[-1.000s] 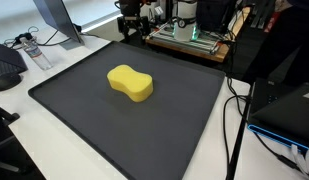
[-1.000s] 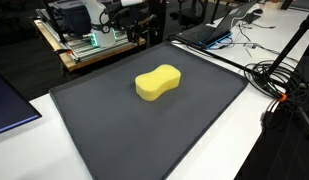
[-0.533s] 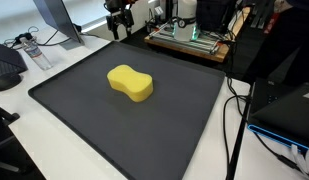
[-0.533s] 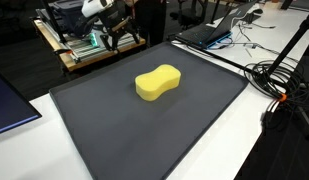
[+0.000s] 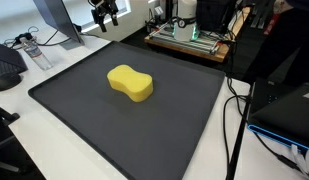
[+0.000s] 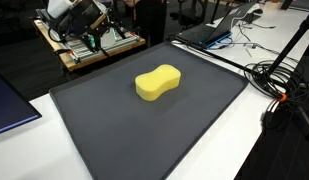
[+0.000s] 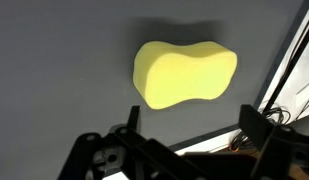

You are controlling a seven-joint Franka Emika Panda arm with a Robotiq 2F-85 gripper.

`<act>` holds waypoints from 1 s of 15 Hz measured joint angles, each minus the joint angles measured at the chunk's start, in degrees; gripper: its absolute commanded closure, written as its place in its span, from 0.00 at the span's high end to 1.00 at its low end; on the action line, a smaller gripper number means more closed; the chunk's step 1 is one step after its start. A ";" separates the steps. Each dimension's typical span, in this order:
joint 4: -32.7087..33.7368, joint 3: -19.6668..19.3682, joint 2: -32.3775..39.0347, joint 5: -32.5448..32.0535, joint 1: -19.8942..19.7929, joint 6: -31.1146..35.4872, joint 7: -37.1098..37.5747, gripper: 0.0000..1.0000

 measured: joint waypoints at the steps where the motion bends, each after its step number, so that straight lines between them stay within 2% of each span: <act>1: 2.24 0.52 1.25 -0.29 -0.01 -1.12 1.23 1.00; 6: 13.19 4.65 8.65 -5.31 0.07 -4.55 12.12 1.00; 15: 32.94 10.85 20.04 -25.19 0.87 -20.83 29.34 1.00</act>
